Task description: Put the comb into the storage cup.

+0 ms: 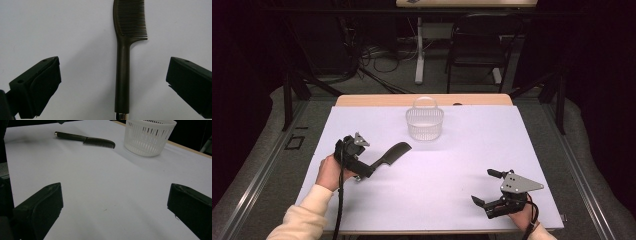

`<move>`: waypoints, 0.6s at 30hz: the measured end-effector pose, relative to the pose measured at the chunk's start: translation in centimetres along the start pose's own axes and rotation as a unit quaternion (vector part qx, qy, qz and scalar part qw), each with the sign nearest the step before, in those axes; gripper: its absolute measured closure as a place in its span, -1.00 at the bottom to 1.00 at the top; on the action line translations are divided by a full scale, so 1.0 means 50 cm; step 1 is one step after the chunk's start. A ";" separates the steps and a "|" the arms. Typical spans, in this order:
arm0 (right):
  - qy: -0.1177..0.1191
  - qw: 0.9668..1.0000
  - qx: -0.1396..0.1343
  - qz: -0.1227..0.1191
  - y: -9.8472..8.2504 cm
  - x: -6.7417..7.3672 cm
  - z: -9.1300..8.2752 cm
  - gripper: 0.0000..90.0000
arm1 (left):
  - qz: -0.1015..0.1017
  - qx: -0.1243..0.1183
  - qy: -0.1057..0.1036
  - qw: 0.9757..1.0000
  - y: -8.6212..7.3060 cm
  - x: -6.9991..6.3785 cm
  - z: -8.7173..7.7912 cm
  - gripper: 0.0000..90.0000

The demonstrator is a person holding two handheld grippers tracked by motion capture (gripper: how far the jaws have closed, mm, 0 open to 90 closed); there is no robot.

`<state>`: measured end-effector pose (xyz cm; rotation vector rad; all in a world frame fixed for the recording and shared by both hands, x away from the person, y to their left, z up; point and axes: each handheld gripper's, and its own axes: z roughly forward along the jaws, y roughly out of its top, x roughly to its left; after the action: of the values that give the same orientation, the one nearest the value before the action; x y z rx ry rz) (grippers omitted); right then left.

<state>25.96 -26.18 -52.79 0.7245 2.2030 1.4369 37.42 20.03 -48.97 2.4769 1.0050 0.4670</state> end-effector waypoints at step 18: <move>-0.004 1.000 0.009 -0.005 -0.002 0.000 0.001 -1.00 | 0.025 0.046 0.003 0.999 0.043 -0.011 0.038 -1.00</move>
<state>26.00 -26.18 -52.89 0.7233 2.2143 1.4088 39.11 17.76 -49.58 2.5893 0.9894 0.4528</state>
